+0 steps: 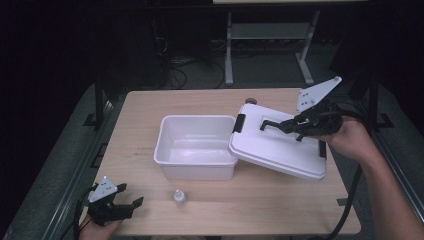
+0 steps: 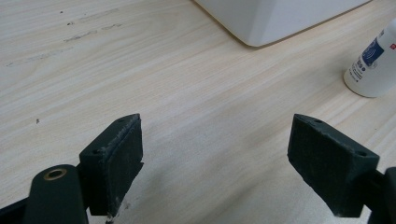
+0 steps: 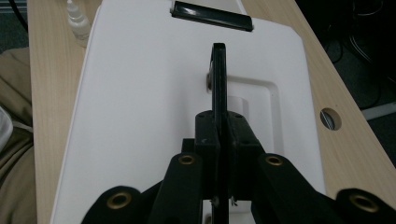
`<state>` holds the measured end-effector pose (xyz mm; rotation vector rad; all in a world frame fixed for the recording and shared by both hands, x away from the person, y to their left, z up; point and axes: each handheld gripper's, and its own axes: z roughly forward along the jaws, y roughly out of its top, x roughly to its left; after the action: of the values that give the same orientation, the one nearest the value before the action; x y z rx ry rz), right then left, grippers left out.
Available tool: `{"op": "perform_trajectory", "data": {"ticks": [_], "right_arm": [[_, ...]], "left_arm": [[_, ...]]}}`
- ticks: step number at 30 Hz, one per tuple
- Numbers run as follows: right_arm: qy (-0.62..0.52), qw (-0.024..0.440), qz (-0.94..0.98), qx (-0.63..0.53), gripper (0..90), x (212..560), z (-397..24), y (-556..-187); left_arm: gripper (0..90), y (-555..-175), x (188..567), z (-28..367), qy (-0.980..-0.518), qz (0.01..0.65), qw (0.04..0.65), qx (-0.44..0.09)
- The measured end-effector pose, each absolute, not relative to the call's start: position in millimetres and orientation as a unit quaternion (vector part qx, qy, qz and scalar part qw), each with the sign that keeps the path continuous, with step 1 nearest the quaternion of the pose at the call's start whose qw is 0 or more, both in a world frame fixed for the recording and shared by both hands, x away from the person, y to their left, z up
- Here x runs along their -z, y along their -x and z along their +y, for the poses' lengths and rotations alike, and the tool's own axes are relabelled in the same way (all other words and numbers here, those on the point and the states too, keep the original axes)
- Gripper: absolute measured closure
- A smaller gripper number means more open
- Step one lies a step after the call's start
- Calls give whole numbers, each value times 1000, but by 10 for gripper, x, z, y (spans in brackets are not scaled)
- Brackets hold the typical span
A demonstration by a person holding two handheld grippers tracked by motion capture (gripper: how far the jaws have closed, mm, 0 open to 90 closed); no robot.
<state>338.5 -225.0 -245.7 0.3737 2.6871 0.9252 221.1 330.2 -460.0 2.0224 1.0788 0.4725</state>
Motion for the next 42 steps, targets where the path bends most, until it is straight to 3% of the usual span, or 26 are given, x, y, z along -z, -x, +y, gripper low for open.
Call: {"op": "perform_trajectory", "data": {"ticks": [21, 42], "right_arm": [[-162, 140, 923, -320, 842, 2680, -2645, -3238], [-180, 123, 923, -316, 841, 3085, -2751, -3230]], "left_arm": [[179, -2211, 4606, 3294, -798, 425, 385, -189], [180, -2206, 4599, 3298, -794, 426, 390, -190]]}}
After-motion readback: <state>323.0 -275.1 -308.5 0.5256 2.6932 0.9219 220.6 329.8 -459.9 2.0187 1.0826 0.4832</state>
